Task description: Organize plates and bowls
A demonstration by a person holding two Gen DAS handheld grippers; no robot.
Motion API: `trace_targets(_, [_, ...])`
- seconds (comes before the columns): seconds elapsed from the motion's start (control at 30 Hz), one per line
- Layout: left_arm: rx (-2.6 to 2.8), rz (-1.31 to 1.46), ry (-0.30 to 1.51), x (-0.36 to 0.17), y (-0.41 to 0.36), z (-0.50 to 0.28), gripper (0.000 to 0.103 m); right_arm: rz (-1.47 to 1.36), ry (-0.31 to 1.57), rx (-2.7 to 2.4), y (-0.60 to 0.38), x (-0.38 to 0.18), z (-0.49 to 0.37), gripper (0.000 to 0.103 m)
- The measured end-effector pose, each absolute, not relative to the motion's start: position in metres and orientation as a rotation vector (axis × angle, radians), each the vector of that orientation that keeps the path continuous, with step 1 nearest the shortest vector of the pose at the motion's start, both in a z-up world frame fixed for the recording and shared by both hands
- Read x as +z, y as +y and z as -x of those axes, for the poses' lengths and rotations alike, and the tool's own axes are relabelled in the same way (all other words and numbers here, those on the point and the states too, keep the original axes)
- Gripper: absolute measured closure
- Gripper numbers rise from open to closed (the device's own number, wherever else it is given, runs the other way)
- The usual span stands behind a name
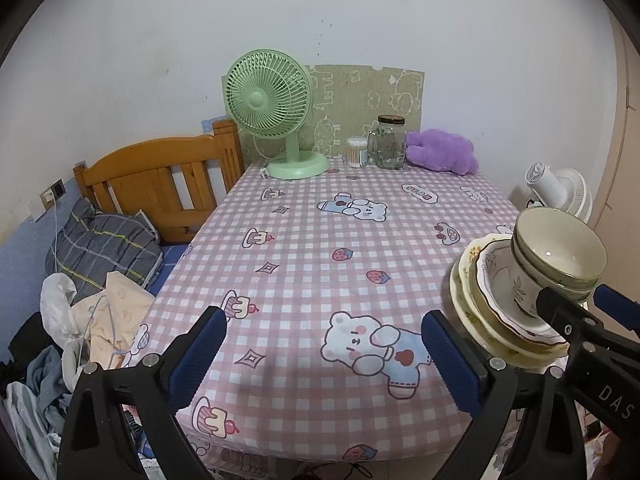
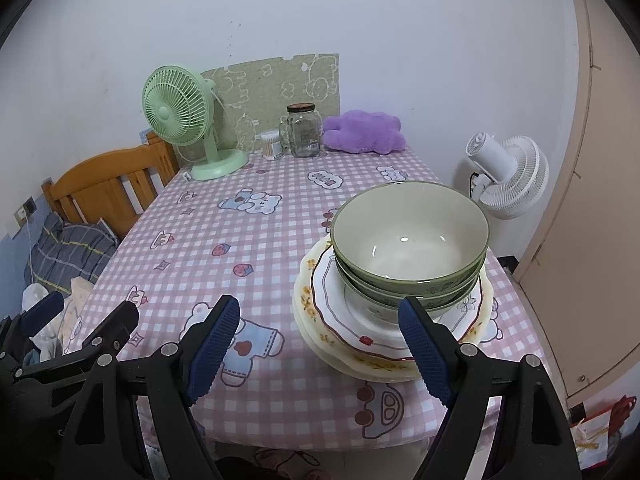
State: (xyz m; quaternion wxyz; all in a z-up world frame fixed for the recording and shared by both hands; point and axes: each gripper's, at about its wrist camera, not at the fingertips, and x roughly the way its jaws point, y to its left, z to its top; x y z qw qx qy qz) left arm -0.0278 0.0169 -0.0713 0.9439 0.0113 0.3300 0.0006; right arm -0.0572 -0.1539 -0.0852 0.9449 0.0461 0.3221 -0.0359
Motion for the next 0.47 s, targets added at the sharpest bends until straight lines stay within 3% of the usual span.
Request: trace_targets(0.47, [-0.007,-0.022,0.678,-0.0701,0.0141,0.0298,0.004,-0.099,0.666,-0.084,-0.1603,-0.0857,0.0591,0.019])
